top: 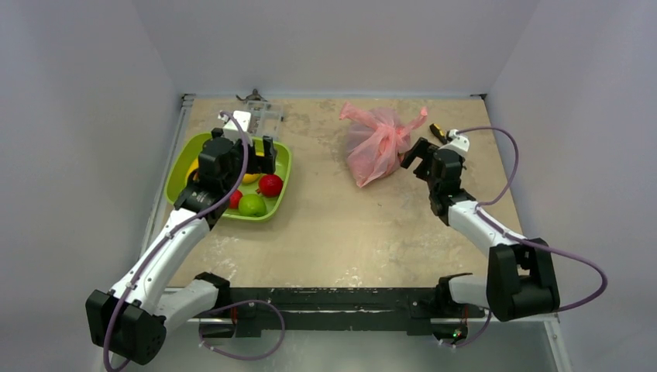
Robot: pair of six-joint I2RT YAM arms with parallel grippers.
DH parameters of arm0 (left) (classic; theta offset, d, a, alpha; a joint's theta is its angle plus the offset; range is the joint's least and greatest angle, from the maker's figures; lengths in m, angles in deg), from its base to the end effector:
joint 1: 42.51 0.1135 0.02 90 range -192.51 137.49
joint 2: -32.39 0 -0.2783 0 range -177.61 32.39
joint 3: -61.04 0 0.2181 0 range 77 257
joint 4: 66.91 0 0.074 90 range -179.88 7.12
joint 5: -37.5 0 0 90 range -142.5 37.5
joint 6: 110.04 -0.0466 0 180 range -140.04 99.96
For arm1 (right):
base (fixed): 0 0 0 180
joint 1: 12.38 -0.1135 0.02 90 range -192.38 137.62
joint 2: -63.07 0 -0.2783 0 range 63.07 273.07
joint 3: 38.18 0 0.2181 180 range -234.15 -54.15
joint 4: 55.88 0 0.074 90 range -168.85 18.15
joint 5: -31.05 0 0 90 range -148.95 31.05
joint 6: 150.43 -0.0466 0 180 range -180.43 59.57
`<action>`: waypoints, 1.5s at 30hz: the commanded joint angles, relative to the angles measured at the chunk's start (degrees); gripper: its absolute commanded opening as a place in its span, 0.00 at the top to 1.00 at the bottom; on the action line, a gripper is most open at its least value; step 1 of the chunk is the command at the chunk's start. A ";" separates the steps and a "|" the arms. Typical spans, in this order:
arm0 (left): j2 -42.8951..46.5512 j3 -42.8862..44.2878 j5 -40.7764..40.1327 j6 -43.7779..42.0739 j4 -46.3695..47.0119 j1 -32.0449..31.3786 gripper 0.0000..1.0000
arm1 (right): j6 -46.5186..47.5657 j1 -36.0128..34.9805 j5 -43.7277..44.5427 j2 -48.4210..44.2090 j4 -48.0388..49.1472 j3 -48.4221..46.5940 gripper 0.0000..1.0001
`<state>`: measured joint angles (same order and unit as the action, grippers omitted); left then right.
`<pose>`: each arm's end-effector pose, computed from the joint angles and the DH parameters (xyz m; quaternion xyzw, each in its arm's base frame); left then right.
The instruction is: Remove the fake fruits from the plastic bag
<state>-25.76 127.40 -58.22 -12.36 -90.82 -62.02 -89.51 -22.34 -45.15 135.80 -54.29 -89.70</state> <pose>0.1947 -0.0640 0.3485 0.0521 0.7949 -0.1031 0.5956 0.2511 0.0328 0.2603 0.2030 0.7886 0.0986 0.5720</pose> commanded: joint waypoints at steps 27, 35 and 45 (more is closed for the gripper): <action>-8.92 6.84 13.06 -0.60 -0.57 0.08 0.00 | -3.25 -9.97 -7.89 14.00 9.79 -8.43 0.01; -8.03 7.35 12.42 -6.77 -2.14 -3.91 0.00 | -3.06 -10.08 -8.66 20.12 10.67 -12.13 0.11; -8.06 6.94 7.22 -12.21 -2.27 -7.89 0.02 | 2.46 -11.06 -8.64 20.21 7.37 -14.91 0.79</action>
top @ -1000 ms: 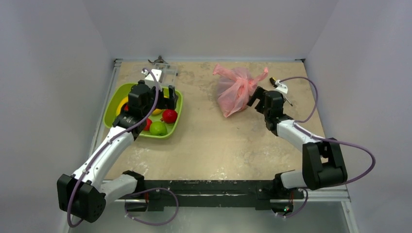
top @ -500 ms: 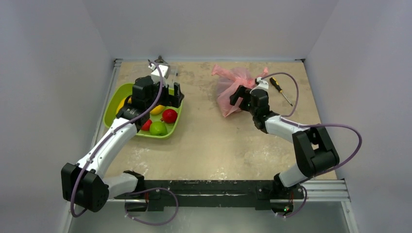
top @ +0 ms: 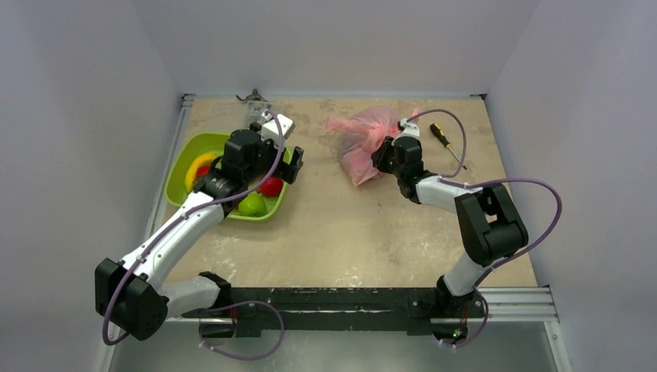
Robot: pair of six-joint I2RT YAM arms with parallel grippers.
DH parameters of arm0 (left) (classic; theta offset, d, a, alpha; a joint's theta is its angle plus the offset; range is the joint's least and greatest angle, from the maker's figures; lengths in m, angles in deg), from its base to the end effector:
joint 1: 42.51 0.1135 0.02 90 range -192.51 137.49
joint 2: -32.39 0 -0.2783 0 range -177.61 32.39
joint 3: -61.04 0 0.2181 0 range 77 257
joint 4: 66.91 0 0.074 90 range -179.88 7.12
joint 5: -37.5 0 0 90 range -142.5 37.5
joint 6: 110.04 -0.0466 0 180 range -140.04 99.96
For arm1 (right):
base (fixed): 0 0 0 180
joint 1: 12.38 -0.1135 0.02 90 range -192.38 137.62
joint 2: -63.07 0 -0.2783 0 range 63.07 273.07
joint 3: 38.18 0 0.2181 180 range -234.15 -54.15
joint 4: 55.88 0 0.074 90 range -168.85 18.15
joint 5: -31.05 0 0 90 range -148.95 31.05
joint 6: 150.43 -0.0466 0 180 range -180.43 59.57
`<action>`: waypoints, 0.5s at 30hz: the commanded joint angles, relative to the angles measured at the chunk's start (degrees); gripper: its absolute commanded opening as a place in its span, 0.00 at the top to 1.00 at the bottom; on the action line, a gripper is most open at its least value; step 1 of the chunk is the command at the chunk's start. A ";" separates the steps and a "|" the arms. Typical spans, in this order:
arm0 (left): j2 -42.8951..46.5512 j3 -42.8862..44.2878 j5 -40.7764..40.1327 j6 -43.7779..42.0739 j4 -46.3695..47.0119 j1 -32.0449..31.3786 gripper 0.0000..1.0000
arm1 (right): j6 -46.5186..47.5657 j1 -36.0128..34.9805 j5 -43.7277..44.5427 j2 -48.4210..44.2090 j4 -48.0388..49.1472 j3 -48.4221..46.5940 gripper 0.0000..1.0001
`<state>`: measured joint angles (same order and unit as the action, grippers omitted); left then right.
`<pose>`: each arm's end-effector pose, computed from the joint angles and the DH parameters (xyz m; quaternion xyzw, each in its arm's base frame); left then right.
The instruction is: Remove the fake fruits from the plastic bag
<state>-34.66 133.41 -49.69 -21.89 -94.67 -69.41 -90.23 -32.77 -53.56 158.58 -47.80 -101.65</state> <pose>0.2131 -0.1106 0.3440 0.2195 0.8015 -0.1404 0.5382 0.3217 0.1149 0.2259 0.0942 0.8326 0.1952 0.5097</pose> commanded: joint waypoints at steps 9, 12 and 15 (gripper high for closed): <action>-0.41 3.70 3.35 -0.95 0.54 -0.52 0.02 | 6.37 -1.33 -12.43 0.69 6.02 -3.07 0.99; 0.41 5.18 3.74 -1.38 -1.44 -0.50 0.02 | 7.47 -1.96 -15.91 1.62 7.63 -2.82 1.00; 2.18 4.64 3.50 -1.75 -1.08 -0.52 0.02 | 8.46 -3.52 -16.72 2.20 9.79 -1.90 1.00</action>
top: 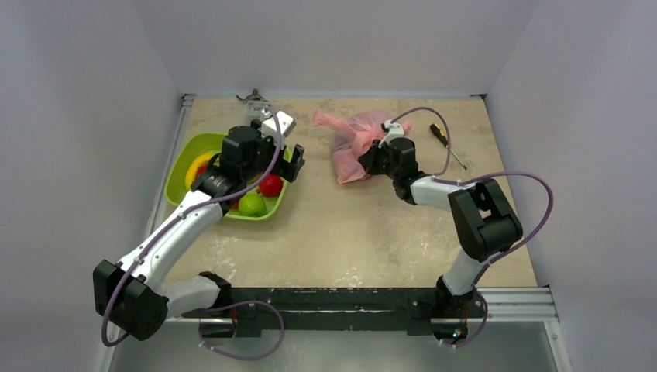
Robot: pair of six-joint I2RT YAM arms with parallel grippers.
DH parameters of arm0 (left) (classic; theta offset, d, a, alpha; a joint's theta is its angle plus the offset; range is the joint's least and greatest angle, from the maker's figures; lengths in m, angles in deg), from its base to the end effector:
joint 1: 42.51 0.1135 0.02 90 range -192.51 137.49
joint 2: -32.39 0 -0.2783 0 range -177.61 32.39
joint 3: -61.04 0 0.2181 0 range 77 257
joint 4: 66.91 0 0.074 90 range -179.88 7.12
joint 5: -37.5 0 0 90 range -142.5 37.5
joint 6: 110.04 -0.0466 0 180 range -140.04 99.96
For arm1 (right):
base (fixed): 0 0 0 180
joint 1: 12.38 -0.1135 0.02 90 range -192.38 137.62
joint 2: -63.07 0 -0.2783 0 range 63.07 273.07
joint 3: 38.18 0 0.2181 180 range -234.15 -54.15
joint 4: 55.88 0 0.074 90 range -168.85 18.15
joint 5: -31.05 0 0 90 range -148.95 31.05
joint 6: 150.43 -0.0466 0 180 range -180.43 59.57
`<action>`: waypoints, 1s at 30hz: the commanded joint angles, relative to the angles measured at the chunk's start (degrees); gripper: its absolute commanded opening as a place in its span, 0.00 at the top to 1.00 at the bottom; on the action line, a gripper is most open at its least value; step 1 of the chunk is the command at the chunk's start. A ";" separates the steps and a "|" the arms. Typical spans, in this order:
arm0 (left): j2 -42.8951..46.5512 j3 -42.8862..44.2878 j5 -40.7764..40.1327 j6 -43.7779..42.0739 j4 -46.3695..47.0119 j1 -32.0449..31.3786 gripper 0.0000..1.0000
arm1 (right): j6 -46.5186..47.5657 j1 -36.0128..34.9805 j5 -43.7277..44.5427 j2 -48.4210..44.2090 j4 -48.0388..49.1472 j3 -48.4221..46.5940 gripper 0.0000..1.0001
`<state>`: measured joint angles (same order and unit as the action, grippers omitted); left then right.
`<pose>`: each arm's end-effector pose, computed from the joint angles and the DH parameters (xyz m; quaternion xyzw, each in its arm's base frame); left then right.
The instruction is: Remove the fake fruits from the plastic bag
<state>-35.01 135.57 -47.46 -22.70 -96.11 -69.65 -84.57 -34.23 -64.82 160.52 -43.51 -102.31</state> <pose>0.2127 -0.1136 0.3523 0.2368 0.7944 -0.1540 0.5377 0.3238 0.1350 0.2266 -0.0126 0.8232 0.2600 0.5046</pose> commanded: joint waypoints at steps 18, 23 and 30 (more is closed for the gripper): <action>-2.28 6.22 22.85 11.63 0.45 -0.41 0.00 | -8.76 -14.47 -5.18 -19.20 5.00 22.13 1.00; -8.25 9.68 24.33 11.91 -4.11 -2.94 0.00 | -10.33 -18.39 -4.32 -24.89 1.78 27.77 1.00; -14.45 13.77 21.26 13.19 -9.46 -4.97 0.12 | -10.49 -19.67 0.11 -38.45 -9.98 31.17 1.00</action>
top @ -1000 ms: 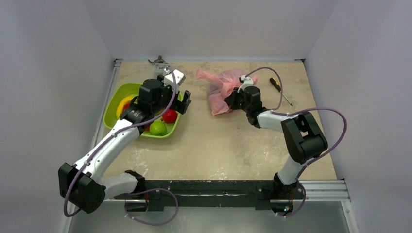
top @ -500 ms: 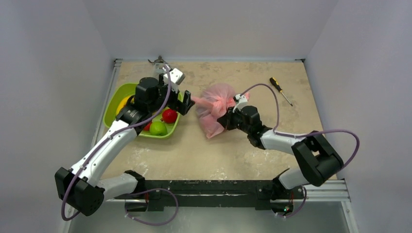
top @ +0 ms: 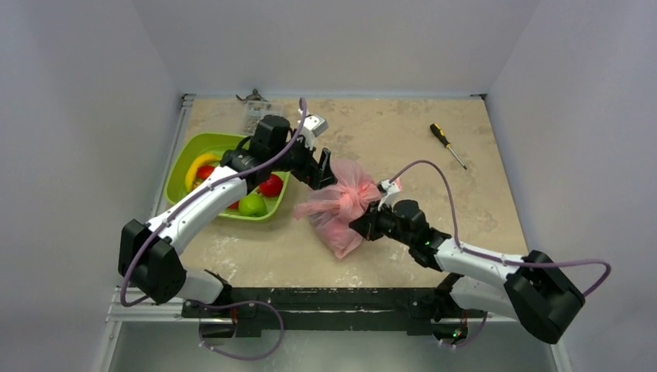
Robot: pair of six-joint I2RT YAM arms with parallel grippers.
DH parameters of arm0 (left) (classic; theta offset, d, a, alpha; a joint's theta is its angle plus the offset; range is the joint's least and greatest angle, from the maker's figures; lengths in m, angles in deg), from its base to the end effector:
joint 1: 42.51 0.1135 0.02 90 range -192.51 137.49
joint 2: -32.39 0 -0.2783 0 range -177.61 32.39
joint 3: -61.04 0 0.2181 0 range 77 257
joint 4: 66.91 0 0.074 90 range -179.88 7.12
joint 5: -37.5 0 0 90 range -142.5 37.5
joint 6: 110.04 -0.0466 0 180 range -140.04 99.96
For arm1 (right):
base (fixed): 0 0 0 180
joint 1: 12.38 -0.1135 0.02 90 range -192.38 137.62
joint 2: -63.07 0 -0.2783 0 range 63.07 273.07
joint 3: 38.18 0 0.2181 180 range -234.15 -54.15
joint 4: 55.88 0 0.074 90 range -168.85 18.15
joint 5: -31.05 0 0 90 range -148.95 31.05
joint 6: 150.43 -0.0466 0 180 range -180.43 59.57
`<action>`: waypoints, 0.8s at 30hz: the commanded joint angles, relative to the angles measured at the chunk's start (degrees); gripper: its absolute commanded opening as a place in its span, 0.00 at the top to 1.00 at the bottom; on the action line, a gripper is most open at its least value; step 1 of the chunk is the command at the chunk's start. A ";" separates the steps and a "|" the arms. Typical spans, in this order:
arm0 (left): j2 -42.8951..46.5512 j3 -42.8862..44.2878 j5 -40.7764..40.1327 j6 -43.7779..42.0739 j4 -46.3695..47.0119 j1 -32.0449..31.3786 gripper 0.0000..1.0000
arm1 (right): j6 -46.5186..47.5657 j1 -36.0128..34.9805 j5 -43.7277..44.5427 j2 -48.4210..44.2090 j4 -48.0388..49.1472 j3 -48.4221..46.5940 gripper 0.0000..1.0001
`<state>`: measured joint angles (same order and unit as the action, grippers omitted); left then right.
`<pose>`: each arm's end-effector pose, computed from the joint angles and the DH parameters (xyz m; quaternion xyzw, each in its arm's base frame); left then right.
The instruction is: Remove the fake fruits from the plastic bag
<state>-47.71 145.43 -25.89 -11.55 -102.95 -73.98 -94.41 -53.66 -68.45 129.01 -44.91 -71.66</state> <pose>0.2347 -0.1682 0.3431 0.2791 0.8108 -0.3508 0.3765 0.1469 0.1392 0.2066 -0.0990 0.8191 0.3967 0.4025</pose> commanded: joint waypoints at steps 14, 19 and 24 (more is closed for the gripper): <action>-16.77 10.30 -4.67 7.44 -9.44 -4.71 0.24 | 1.37 -0.24 2.98 -10.16 -12.05 -0.73 0.97; -20.71 12.94 0.91 7.80 -11.64 -5.11 0.31 | 2.86 -0.38 6.45 -12.32 -18.52 -2.78 0.87; -21.79 14.56 2.77 6.28 -14.08 -5.36 0.59 | 3.00 -0.38 8.44 -13.27 -23.08 -6.74 0.76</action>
<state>-69.39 156.90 -26.65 -4.54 -114.75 -78.96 -92.55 -53.88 -63.29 116.98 -63.49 -73.24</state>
